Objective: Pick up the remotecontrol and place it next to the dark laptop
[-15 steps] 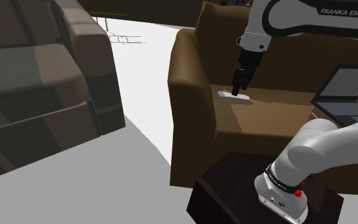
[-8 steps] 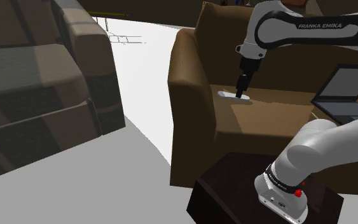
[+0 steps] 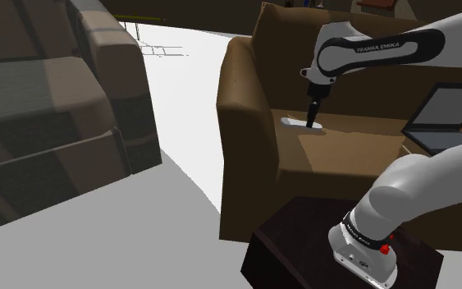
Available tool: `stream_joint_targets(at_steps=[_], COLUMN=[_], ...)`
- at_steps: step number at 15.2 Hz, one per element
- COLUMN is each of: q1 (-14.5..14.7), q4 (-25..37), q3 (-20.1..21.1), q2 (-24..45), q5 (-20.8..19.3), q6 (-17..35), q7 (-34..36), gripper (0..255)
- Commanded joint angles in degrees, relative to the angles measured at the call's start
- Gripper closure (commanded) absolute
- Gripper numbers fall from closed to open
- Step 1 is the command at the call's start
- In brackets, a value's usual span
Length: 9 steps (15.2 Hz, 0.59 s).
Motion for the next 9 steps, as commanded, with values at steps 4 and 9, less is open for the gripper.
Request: stream_joint_targets(at_steps=[4, 9], q1=[-0.8, -1.2], q4=[2.9, 7.6], q3=[-4.6, -8.3], q2=[8.9, 18.8], q5=[-3.5, -4.8], q6=[6.8, 13.1], q7=[-8.9, -17.4], gripper=[0, 0])
